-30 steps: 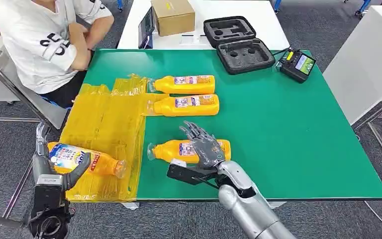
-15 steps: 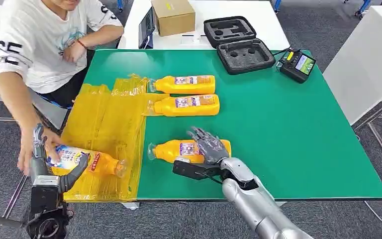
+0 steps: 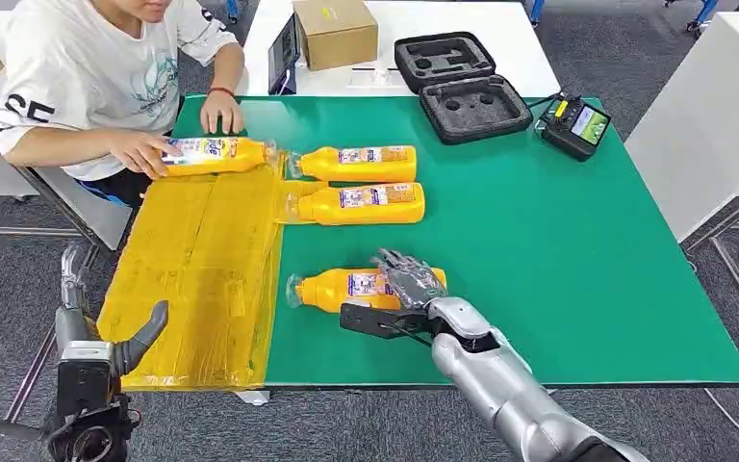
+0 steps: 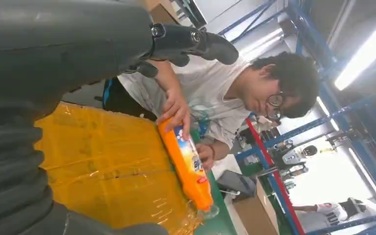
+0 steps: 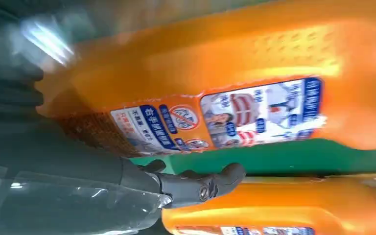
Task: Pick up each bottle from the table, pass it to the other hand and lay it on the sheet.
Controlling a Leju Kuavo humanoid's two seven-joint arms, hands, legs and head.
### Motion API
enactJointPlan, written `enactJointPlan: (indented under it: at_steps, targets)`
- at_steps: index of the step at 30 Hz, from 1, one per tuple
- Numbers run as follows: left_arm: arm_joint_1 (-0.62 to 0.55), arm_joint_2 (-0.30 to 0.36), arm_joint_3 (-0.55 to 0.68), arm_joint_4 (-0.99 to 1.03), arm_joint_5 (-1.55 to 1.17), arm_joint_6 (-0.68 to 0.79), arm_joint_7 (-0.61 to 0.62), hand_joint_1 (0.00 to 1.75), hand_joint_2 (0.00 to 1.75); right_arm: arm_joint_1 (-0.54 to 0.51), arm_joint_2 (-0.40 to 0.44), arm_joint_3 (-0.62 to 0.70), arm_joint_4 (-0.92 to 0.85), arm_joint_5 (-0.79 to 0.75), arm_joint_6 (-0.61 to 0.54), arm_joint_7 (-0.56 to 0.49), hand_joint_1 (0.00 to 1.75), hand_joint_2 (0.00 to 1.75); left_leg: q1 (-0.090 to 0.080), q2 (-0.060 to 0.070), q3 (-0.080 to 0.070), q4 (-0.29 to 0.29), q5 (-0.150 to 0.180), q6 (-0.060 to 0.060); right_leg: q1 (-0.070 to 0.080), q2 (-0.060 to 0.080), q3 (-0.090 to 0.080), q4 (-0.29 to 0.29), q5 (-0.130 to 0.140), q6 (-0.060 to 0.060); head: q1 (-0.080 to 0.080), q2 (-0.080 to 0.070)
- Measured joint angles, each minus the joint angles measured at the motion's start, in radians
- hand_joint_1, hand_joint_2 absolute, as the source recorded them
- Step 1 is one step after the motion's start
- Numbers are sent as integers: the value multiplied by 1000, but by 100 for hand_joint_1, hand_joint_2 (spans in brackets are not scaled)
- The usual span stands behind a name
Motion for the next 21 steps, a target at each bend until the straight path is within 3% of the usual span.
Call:
enactJointPlan:
  at_steps: [1,2,3,10,11,21]
  targets:
    - [0,0,1,0,0,-1,1,0,175,-4,0,2,9,10,0,13,2,175,0,0,0,0,0,0,0,0,0,0,0,0,0,0]
    - [0,0,2,0,0,-1,2,0,175,-7,0,4,16,15,0,18,141,175,0,0,0,0,0,0,0,0,0,0,0,0,0,0]
    - [0,-1,2,0,2,-2,3,0,175,-10,0,5,22,20,0,22,159,175,0,0,0,0,0,1,0,0,0,0,0,0,0,0]
    - [-2,-1,2,0,3,-13,8,0,175,-23,1,11,45,22,0,24,159,175,0,0,1,0,0,1,0,0,1,0,0,0,0,0]
    - [-3,-1,2,0,3,-13,8,0,175,-24,1,12,47,23,0,24,175,175,0,0,1,0,0,1,0,0,1,0,0,0,0,0]
    - [-5,-2,3,0,11,-19,10,0,175,-28,1,11,53,5,-17,-8,175,175,0,0,1,0,0,0,0,0,1,0,0,0,0,0]
